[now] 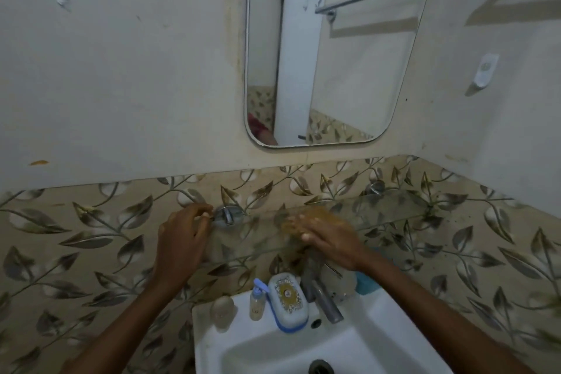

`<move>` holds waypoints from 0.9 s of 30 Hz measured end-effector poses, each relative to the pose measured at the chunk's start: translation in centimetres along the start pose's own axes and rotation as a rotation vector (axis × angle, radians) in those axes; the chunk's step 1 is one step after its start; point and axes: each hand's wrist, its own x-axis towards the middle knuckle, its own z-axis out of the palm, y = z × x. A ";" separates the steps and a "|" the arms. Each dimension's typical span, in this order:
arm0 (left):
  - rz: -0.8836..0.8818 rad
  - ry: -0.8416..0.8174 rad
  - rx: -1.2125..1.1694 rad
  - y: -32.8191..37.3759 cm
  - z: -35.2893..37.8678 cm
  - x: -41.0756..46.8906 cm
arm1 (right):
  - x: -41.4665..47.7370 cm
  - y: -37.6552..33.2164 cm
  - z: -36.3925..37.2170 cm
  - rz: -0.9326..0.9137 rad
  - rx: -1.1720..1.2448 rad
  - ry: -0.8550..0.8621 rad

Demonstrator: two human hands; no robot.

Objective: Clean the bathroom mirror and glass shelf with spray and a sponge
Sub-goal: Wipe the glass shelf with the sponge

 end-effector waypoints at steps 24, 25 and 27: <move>0.038 -0.014 0.027 0.3 -0.1 0.0 | 0.3 9.1 -4.6 0.319 -0.126 0.194; 0.037 -0.017 0.030 0.3 -0.1 0.0 | 1.0 9.0 -5.1 0.371 -0.150 0.218; 0.032 -0.019 0.030 0.2 -0.2 0.1 | 2.9 7.5 -4.7 0.398 -0.183 0.228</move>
